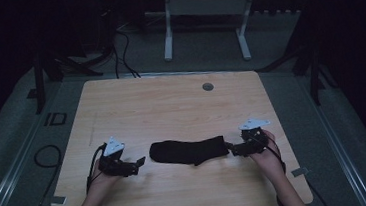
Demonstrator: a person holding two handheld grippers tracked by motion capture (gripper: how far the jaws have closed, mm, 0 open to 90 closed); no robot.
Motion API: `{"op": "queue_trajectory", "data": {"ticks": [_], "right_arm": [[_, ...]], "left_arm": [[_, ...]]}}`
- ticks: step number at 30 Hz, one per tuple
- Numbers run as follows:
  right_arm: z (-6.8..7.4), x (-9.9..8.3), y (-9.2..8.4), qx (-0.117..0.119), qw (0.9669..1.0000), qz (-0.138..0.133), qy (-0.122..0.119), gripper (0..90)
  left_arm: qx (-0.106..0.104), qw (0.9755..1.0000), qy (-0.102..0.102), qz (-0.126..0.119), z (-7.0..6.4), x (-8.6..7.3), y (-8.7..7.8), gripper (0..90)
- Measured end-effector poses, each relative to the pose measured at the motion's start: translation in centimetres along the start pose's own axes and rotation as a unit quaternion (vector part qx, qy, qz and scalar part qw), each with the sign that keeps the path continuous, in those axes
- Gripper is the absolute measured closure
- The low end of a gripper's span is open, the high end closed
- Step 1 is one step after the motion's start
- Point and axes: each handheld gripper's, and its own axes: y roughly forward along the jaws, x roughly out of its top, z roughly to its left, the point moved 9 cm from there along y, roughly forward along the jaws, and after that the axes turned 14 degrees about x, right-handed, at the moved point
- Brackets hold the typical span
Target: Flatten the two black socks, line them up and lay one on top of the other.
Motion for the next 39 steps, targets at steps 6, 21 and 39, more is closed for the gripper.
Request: {"op": "queue_trajectory", "data": {"ticks": [6,21,39], "right_arm": [[-1.2,-1.2,-1.2,-0.015,0.9998,0.0,0.016,12.1],[-3.6,-4.3,-4.4,-0.05,0.9968,-0.013,0.061,11.9],[-5.3,-9.1,-8.0,-0.092,0.9889,-0.053,0.104,12.0]], "left_arm": [[0.019,0.9997,-0.009,-0.01,1.8,-0.9,-1.0,2.4],[0.058,0.9966,-0.058,-0.003,5.4,-4.3,-3.8,2.4],[0.068,0.9942,-0.081,-0.02,6.2,-5.8,-6.0,2.4]]}}
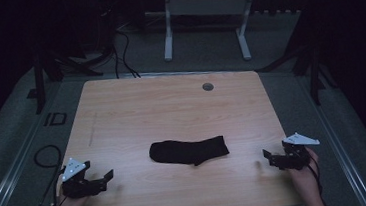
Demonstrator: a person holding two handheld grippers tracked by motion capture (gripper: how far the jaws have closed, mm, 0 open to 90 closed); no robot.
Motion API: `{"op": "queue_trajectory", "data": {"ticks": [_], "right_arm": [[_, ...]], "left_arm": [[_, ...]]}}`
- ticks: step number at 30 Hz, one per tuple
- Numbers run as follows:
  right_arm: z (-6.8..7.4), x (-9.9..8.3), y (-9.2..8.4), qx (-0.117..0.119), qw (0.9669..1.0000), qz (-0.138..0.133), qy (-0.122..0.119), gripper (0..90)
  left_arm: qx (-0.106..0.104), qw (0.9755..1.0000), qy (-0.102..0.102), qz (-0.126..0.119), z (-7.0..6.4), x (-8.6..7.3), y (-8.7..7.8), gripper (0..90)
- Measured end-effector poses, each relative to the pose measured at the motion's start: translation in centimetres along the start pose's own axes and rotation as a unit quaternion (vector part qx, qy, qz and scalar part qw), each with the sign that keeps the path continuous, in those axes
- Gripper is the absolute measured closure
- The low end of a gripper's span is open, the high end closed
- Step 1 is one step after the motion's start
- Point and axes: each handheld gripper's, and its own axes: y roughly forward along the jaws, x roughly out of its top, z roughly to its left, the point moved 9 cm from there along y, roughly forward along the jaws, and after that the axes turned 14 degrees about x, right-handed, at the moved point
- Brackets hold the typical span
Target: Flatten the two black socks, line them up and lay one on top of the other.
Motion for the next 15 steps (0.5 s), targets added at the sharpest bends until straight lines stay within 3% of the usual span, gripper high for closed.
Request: {"op": "queue_trajectory", "data": {"ticks": [7,10,13,15], "right_arm": [[-0.6,-1.1,-1.2,-0.024,0.9992,-0.029,0.014,12.0],[-0.8,-1.7,-1.6,-0.03,0.9988,-0.032,0.024,12.0],[-0.7,-2.4,-1.9,-0.026,0.9988,-0.031,0.029,11.9],[-0.7,-2.7,-2.1,-0.039,0.9981,-0.038,0.03,11.9]], "left_arm": [[0.006,1.0,-0.005,-0.003,0.5,-0.5,-0.6,2.5],[0.0,0.9999,-0.008,-0.008,0.5,-0.5,-0.9,2.4],[0.007,0.9999,-0.007,-0.012,0.7,-0.5,-1.2,2.4],[0.009,0.9996,-0.015,-0.024,0.9,-0.5,-1.4,2.4]]}}
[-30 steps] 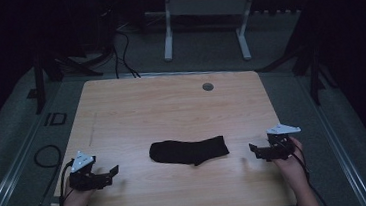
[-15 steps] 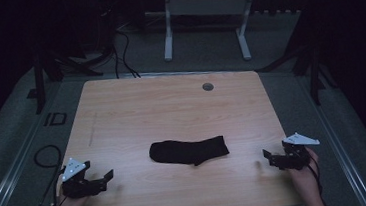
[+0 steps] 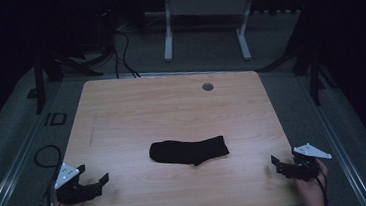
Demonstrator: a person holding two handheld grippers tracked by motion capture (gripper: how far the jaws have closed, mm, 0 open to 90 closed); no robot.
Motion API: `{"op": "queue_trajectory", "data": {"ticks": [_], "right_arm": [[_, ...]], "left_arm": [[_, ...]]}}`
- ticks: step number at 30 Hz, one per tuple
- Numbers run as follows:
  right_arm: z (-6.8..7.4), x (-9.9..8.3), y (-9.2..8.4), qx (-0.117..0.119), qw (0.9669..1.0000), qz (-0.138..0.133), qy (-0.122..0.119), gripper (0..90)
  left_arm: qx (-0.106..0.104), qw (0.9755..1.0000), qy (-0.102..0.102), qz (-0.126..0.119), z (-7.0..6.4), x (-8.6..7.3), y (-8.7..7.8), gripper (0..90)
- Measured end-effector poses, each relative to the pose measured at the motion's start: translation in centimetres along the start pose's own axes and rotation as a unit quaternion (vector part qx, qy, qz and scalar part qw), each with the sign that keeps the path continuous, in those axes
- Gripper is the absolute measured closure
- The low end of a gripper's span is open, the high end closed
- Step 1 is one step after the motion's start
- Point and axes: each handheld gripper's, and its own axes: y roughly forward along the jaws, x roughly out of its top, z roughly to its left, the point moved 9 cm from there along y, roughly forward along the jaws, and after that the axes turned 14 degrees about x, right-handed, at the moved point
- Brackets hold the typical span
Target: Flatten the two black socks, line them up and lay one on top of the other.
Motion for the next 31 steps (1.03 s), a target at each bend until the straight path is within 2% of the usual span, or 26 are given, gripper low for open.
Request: {"op": "queue_trajectory", "data": {"ticks": [2,7,12,15,18,21,31], "right_arm": [[-0.2,0.2,-0.4,-0.012,0.9997,-0.019,0.008,11.9],[-0.4,0.2,-0.3,-0.019,0.9995,-0.022,0.008,11.9],[-0.4,0.0,-0.1,-0.023,0.9996,-0.016,0.003,11.9],[-0.5,0.1,-0.2,-0.026,0.9994,-0.022,0.006,11.9],[-0.8,0.3,-0.4,-0.038,0.9987,-0.033,0.009,11.9],[-1.0,0.5,-0.6,-0.044,0.9981,-0.041,0.011,12.0],[-0.9,0.5,-0.3,-0.042,0.9984,-0.038,0.004,11.9]], "left_arm": [[0.002,0.9999,-0.007,-0.013,0.3,0.1,-0.2,2.4],[0.014,0.9997,-0.01,-0.015,0.8,0.1,-0.5,2.4],[0.025,0.9995,0.007,-0.016,0.5,-0.1,-0.4,2.4],[0.029,0.9994,0.011,-0.016,0.3,0.0,-0.4,2.5],[0.036,0.9993,0.0,-0.011,0.5,0.0,-0.2,2.5],[0.044,0.9989,-0.001,-0.013,0.8,0.0,-0.1,2.5],[0.068,0.9973,-0.018,-0.021,1.7,0.0,-0.3,2.5]]}}
